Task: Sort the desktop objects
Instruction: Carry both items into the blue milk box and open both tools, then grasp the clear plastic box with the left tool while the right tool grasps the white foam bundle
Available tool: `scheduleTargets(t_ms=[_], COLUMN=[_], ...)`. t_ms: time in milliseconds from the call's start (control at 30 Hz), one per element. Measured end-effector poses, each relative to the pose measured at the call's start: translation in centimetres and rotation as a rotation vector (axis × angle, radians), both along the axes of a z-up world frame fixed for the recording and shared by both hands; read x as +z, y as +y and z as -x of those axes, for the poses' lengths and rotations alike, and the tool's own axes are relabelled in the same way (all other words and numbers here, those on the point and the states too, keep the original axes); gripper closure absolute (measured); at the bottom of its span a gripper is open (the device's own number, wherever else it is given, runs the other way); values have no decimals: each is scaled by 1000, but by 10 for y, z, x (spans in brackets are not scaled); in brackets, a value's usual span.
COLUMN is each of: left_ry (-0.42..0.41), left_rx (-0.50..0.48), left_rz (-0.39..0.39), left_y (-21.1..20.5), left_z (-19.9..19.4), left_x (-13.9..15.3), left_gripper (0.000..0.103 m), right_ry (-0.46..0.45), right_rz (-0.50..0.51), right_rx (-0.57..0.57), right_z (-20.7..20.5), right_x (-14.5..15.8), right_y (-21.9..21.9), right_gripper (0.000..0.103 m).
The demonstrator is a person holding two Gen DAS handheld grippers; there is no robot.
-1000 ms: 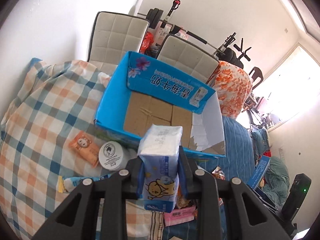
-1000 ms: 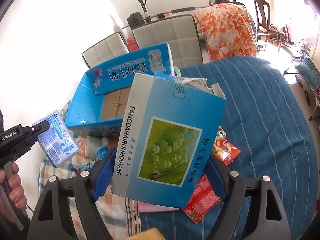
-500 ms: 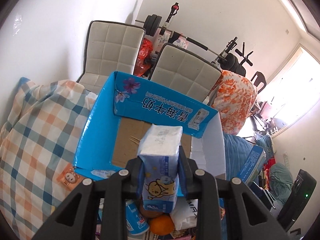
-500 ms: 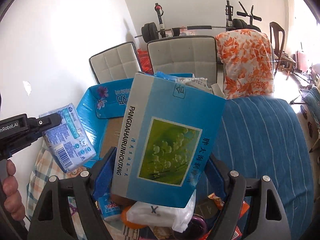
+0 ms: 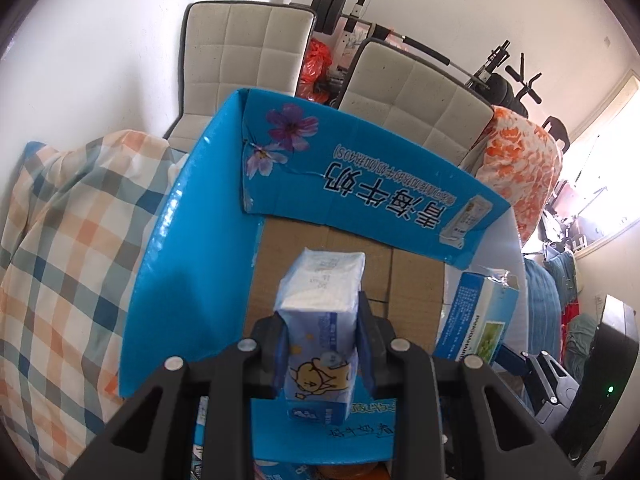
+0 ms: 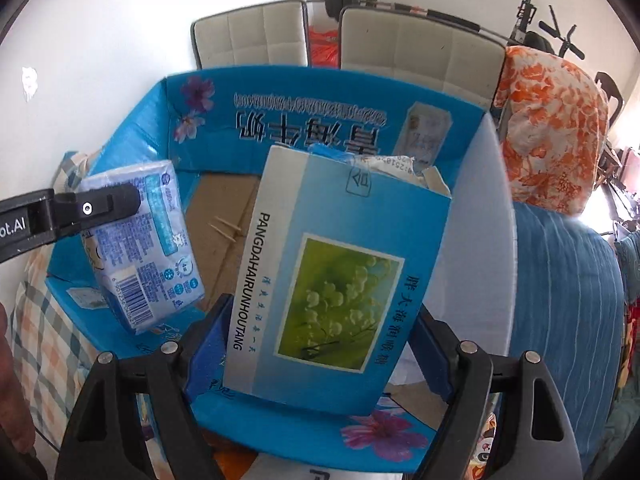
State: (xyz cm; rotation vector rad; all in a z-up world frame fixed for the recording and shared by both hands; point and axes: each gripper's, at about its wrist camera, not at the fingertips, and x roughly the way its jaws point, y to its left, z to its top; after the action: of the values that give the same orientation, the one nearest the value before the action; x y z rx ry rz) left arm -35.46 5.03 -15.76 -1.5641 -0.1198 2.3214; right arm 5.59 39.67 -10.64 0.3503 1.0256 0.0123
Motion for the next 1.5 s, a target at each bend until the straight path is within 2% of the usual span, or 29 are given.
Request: scheduleTargets(t_ms=[167, 333, 367, 433, 500, 533, 633, 800, 933, 1000, 1100, 1200, 1300, 1500], left_ry=[-28, -52, -62, -72, -72, -63, -61, -68, -66, -76, -109, -175, -237, -324], left_rx=[-22, -56, -63, -64, -59, -53, -44, -25, -4, 6, 34, 58, 51, 19], left_rz=[49, 66, 61, 47, 37, 20, -21, -78, -70, -58, -15, 10, 87, 178], left_y=[8, 19, 21, 23, 22, 19, 10, -26, -76, -102, -136, -158, -159, -152], left_z=[10, 19, 21, 23, 22, 21, 18, 8, -21, -41, -76, -110, -135, -181], left_x=[-27, -43, -44, -42, -37, -32, -16, 14, 38, 40, 34, 15, -9, -54], left_gripper=[74, 73, 70, 57, 23, 20, 20, 20, 18, 16, 16, 15, 15, 15], right_ry=[113, 195, 204, 221, 250, 255, 221, 92, 5, -19, -29, -20, 19, 81], right_rz=[30, -8, -20, -67, -139, -171, -285, -425, -430, -414, -380, -358, -337, -333], right_rx=[56, 47, 39, 21, -3, -14, -71, -133, -164, -175, -197, -201, -186, -154], right_z=[-23, -32, -32, -29, -24, -20, -2, 46, 90, 106, 129, 152, 167, 188], right_x=[-28, -45, -47, -50, -56, -58, -57, -32, -5, 9, 17, 14, 4, -13], right_y=[13, 12, 11, 6, -1, -4, -17, -40, -54, -57, -66, -58, -33, 3], right_gripper=[19, 19, 19, 19, 19, 18, 16, 15, 14, 14, 14, 14, 14, 14])
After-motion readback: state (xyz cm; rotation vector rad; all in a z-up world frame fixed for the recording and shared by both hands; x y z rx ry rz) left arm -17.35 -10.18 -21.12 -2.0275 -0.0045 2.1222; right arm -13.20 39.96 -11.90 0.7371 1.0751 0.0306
